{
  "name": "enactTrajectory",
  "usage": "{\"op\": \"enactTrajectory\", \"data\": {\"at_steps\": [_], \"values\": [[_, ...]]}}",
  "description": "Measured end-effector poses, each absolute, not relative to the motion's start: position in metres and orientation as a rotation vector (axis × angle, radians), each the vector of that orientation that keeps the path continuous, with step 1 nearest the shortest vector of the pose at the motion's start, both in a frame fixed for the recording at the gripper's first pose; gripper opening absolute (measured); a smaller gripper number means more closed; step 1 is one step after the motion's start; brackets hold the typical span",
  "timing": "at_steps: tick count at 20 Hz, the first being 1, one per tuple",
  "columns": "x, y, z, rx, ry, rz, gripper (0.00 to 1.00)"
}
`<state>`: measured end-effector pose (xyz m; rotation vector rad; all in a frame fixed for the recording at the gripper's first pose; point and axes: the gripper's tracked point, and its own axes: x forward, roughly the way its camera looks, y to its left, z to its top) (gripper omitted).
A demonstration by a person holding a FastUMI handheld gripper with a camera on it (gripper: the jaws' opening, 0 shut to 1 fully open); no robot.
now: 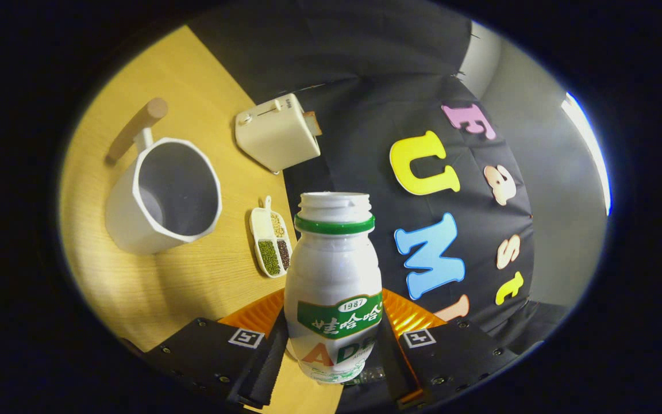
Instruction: Take the bottle from table, then pour the juice into the cup, finally place the bottle on the coaster
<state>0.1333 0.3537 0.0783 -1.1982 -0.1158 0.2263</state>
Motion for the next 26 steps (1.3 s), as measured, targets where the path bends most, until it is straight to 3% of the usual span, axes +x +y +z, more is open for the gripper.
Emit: {"op": "enactTrajectory", "data": {"at_steps": [16, 26], "values": [[0.144, 0.311, 0.09, -0.234, -0.097, 0.251, 0.72], [0.161, 0.298, 0.075, -0.053, -0.03, 0.228, 0.72]]}}
